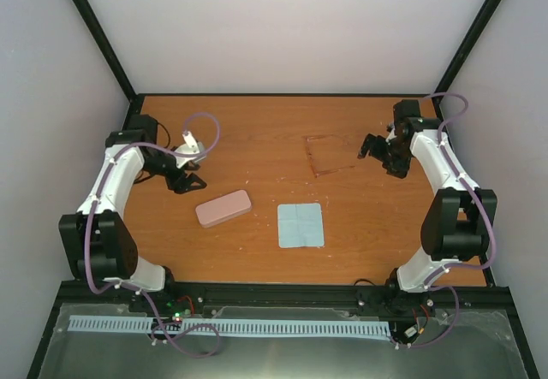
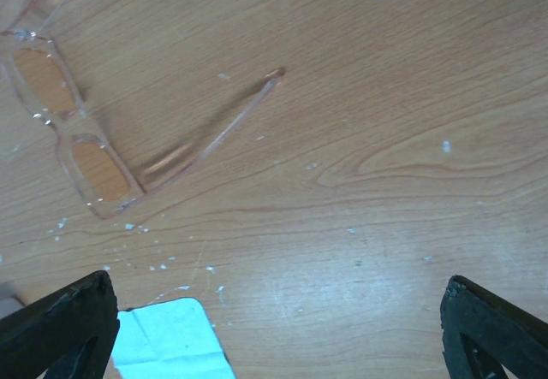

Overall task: Organize the sunglasses
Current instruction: Pick up the sunglasses case at the center of the board.

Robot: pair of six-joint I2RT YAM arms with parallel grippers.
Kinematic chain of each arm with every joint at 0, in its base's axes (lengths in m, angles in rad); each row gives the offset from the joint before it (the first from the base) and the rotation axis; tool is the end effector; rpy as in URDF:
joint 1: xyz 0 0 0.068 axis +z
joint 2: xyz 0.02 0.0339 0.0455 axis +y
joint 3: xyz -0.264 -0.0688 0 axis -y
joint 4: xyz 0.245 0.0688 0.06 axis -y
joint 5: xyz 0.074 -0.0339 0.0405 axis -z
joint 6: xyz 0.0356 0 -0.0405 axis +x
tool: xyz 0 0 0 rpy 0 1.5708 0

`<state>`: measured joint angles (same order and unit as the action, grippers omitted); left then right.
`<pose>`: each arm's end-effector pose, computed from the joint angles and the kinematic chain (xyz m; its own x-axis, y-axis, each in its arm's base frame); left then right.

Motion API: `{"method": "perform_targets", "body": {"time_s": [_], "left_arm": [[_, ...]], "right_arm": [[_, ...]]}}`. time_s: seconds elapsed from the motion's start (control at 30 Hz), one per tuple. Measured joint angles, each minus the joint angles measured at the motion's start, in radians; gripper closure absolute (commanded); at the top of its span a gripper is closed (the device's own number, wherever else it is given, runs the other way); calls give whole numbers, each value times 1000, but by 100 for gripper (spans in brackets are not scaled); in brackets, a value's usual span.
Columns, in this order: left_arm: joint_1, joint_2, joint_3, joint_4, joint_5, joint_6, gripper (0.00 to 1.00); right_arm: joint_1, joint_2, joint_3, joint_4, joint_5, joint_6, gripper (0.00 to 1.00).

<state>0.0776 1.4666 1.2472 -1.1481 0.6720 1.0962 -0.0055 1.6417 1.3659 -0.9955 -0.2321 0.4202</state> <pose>0.2662 -0.0015 0.2815 -0.3887 0.6680 -0.6346 0.8981 0.4285 -0.0991 0.3229 0.0064 0.2640 -0.8979 0.4019 -0.1797 0.3327 0.8867 0.3210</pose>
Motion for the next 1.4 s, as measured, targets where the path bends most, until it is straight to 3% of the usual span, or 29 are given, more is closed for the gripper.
{"method": "perform_targets", "body": {"time_s": [0.1, 0.33, 0.57, 0.83, 1.4], "left_arm": [[-44, -11, -43, 2, -64, 23, 32], [-225, -140, -233, 61, -235, 16, 26], [-312, -118, -324, 172, -372, -96, 25], [-331, 11, -288, 285, -442, -228, 21], [-367, 30, -321, 303, -438, -276, 14]], "right_arm": [[32, 7, 9, 2, -18, 10, 6], [220, 119, 121, 1, -13, 38, 5], [235, 159, 132, 3, -35, 58, 4], [235, 159, 154, 29, -62, 72, 3], [235, 162, 154, 49, -93, 82, 0]]}}
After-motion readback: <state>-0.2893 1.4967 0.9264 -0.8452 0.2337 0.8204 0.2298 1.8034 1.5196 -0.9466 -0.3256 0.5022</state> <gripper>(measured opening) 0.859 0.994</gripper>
